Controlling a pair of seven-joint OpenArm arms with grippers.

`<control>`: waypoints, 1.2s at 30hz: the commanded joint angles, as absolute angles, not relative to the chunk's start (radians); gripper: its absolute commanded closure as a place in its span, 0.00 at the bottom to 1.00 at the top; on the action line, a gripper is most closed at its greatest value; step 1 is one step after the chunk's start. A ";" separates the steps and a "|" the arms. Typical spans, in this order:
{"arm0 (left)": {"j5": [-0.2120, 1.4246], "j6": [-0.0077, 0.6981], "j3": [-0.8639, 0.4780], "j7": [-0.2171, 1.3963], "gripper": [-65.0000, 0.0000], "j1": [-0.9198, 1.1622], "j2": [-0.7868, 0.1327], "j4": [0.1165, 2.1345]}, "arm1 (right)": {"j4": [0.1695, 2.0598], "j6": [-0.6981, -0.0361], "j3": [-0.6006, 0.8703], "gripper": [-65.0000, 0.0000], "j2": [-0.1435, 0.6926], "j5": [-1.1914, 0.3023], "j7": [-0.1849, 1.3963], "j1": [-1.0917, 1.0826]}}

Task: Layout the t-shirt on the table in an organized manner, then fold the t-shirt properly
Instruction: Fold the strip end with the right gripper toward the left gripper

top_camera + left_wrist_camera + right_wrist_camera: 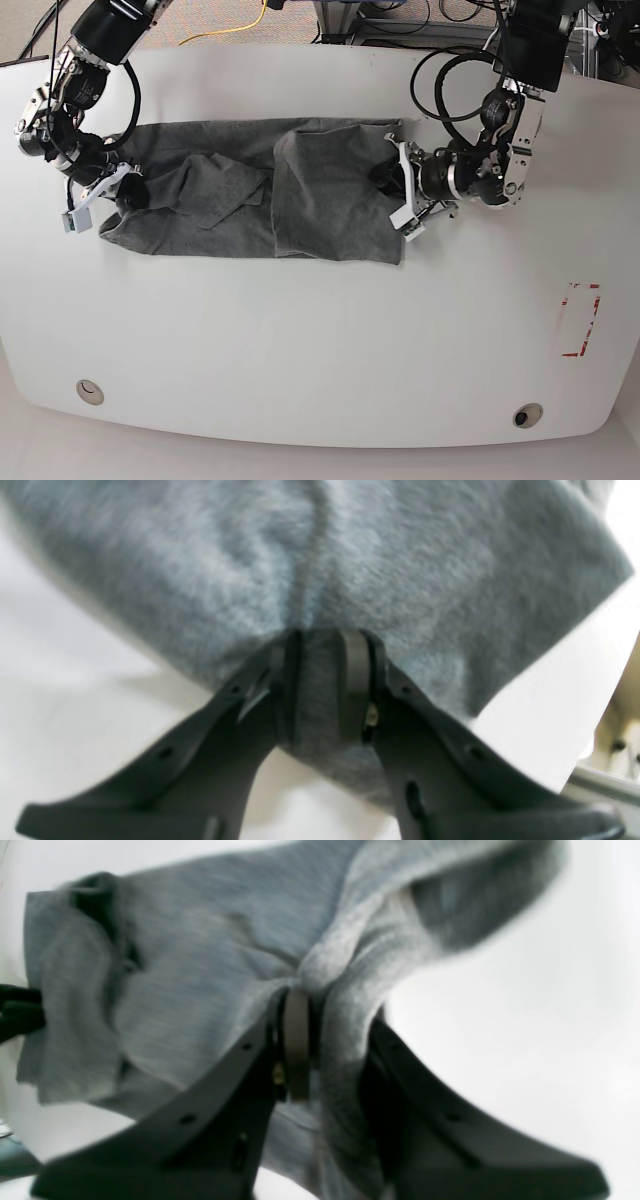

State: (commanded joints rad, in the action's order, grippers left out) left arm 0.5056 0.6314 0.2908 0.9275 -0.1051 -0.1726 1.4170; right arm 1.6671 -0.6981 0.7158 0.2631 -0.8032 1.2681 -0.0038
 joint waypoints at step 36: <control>0.239 0.631 0.340 0.926 0.82 -0.185 0.157 1.218 | 2.011 -0.698 0.308 0.88 0.127 -0.796 1.379 -0.008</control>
State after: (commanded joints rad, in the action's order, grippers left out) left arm 0.2386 0.6314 0.3399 0.9260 -0.1849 0.1571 1.2175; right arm 2.0108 -0.6981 0.3076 0.1266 -0.7956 1.3786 -0.0084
